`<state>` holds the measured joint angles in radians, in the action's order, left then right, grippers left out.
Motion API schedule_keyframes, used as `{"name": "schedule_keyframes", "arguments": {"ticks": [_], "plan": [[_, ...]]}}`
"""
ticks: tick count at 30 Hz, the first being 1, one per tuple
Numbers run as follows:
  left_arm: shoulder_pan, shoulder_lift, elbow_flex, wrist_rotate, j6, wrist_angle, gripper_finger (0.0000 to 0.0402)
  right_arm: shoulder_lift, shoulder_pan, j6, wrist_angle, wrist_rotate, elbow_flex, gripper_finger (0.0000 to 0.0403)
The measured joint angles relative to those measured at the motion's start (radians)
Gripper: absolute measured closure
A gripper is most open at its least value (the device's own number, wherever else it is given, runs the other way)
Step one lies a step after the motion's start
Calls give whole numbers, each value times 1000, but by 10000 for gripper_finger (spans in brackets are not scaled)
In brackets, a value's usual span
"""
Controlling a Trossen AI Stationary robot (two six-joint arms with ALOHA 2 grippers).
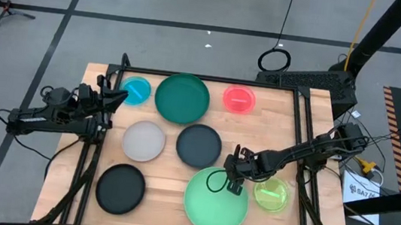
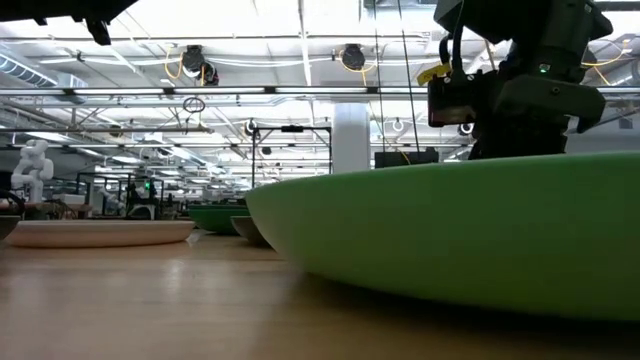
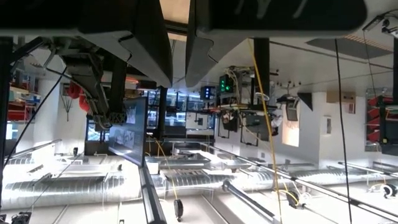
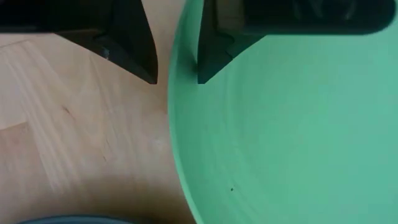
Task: Stack plastic plates
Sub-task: Stack the light green plate on the dark green plate
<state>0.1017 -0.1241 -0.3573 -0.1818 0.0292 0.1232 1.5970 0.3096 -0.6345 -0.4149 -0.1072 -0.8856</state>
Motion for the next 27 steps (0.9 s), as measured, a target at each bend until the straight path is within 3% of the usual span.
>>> {"name": "schedule_keyframes", "arguments": {"ticks": [11,17,27], "plan": [[0,0,0,0,-1,0,350,-2,-1,6,9,8,0,389],[0,0,0,0,-2,0,350,-5,-6,8,4,28,0,395],[0,0,0,-1,-4,0,350,-67,-71,7,-12,201,1,397]]}}
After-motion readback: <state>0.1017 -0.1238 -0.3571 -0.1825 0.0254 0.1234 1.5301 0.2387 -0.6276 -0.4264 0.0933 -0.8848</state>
